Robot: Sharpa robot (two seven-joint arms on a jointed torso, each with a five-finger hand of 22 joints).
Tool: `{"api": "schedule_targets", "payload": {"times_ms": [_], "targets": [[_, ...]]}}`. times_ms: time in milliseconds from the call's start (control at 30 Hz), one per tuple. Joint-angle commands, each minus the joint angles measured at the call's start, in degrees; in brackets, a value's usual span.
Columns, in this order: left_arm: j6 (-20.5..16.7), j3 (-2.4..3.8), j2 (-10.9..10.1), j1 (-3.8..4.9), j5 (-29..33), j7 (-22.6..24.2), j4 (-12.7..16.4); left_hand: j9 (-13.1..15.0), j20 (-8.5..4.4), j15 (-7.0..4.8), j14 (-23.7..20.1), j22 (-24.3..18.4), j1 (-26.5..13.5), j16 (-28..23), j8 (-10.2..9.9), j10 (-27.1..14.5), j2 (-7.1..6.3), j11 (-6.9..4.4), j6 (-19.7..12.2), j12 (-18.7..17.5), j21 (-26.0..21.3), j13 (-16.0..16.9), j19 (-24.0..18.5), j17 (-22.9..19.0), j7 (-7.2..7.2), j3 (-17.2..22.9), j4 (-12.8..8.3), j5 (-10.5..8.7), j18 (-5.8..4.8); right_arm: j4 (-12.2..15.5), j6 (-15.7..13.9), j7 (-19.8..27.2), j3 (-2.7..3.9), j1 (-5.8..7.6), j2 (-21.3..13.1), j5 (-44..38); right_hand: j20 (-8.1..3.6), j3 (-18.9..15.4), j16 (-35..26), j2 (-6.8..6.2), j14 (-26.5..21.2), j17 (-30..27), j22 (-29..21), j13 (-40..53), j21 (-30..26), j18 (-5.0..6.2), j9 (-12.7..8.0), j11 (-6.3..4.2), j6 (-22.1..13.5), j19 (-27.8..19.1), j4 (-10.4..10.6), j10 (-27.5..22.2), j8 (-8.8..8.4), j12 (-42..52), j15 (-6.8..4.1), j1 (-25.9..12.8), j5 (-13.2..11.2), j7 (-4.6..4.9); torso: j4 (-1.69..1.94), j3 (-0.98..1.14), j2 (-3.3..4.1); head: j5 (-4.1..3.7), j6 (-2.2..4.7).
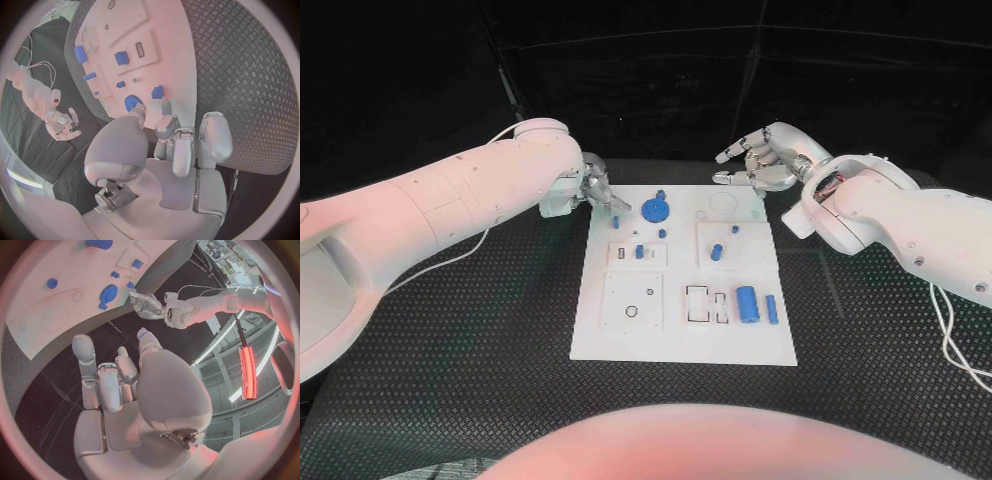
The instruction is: Assemble the parts on the task board
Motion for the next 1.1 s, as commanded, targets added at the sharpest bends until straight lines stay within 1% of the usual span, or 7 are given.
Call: {"api": "schedule_targets", "payload": {"times_ms": [33,300,400,600,767,867,1100], "targets": [[2.13,-0.01,0.15,0.01,0.18,0.14,-0.21,-0.13,0.23,0.23,6.04,0.06,0.77,0.18,-0.36,-0.10,0.14,0.13,0.47,0.14,0.11,0.04,0.16,15.09,-0.15,-0.33,-0.03,0.26,0.87,0.11,0.30,0.47,0.04,0.10,-0.01,-0.11,-0.04,-0.30,-0.29,0.15,2.67,0.65,-0.05,-0.06,-0.19,1.12,-0.06,0.09,-0.44,0.12,0.09,-0.34,0.38,0.20,-0.30,-0.38,0.14,0.03,0.03,0.00,0.03,0.01,0.00],[3.25,-0.11,0.42,-0.12,0.22,0.08,-0.61,-0.40,0.21,0.21,6.04,0.16,2.09,0.18,-0.54,-0.10,0.57,0.10,0.77,0.24,0.10,0.08,0.18,15.09,-0.20,-0.80,-0.16,0.26,0.86,0.16,0.33,0.46,0.04,0.10,-0.01,-0.11,-0.04,-0.30,-0.35,0.24,2.65,0.59,-0.05,-0.06,-0.20,1.12,-0.05,0.08,-0.44,0.14,0.10,-0.35,0.41,0.21,-0.30,-0.33,0.34,0.03,0.07,0.00,0.00,0.05,0.00],[3.33,-0.14,0.51,-0.25,0.23,0.15,-0.70,-0.45,0.21,0.21,6.04,0.12,2.36,0.18,-0.58,-0.12,0.65,0.10,0.81,0.23,0.05,0.04,0.15,15.09,-0.20,-0.90,-0.18,0.26,0.87,0.17,0.36,0.49,0.04,0.10,0.03,-0.11,-0.04,-0.30,-0.35,0.24,2.65,0.59,-0.05,-0.06,-0.20,1.12,-0.05,0.08,-0.44,0.14,0.10,-0.35,0.41,0.21,-0.30,-0.33,0.34,0.03,0.05,-0.06,0.02,0.14,0.00],[3.46,-0.16,0.63,-0.39,0.24,0.16,-0.85,-0.60,0.20,0.20,6.04,0.21,3.19,0.18,-0.69,-0.08,0.93,0.08,0.94,0.32,0.06,0.11,0.18,15.09,-0.21,-1.11,-0.24,0.27,0.86,0.17,0.44,0.47,0.04,0.10,0.04,-0.11,-0.04,-0.29,-0.33,0.30,2.66,0.63,-0.05,-0.04,-0.21,1.12,-0.05,0.07,-0.44,0.15,0.10,-0.33,0.44,0.24,-0.31,-0.29,0.43,0.02,0.01,-0.01,0.00,0.14,0.00],[3.64,-0.16,0.72,-0.46,0.25,0.03,-0.87,-0.77,0.19,0.19,6.04,0.27,4.25,0.18,-0.81,-0.09,1.43,0.07,1.06,0.35,0.05,0.09,0.20,15.09,-0.22,-1.14,-0.34,0.27,0.86,0.17,0.49,0.41,0.04,0.10,-0.03,-0.11,-0.05,-0.28,-0.33,0.35,2.67,0.63,-0.03,-0.05,-0.20,1.12,-0.05,0.07,-0.43,0.17,0.10,-0.34,0.45,0.23,-0.31,-0.26,0.48,0.02,0.09,-0.05,0.01,0.05,0.00],[3.52,-0.16,0.81,-0.49,0.25,0.00,-0.89,-0.87,0.19,0.19,6.04,0.27,4.84,0.18,-0.89,-0.12,1.71,0.07,1.11,0.34,0.01,0.05,0.18,15.09,-0.22,-1.12,-0.38,0.27,0.86,0.14,0.51,0.39,0.04,0.10,-0.03,-0.11,-0.05,-0.28,-0.33,0.35,2.67,0.63,-0.03,-0.05,-0.20,1.12,-0.05,0.07,-0.43,0.17,0.10,-0.34,0.45,0.23,-0.31,-0.26,0.48,0.02,0.03,-0.03,0.01,0.11,0.00],[3.05,-0.16,1.01,-0.54,0.87,0.19,-0.91,-1.15,0.19,0.19,6.04,0.34,7.17,0.18,-1.11,-0.14,2.91,0.06,1.25,0.39,-0.05,0.02,0.17,15.09,-0.22,-0.55,-0.78,0.27,0.87,0.10,0.52,0.39,0.04,0.10,0.01,-0.11,-0.05,-0.28,-0.33,0.35,2.67,0.63,-0.03,-0.05,-0.20,1.12,-0.05,0.07,-0.43,0.17,0.10,-0.34,0.45,0.23,-0.31,-0.26,0.48,0.02,0.06,-0.03,-0.03,0.06,0.00]]}}
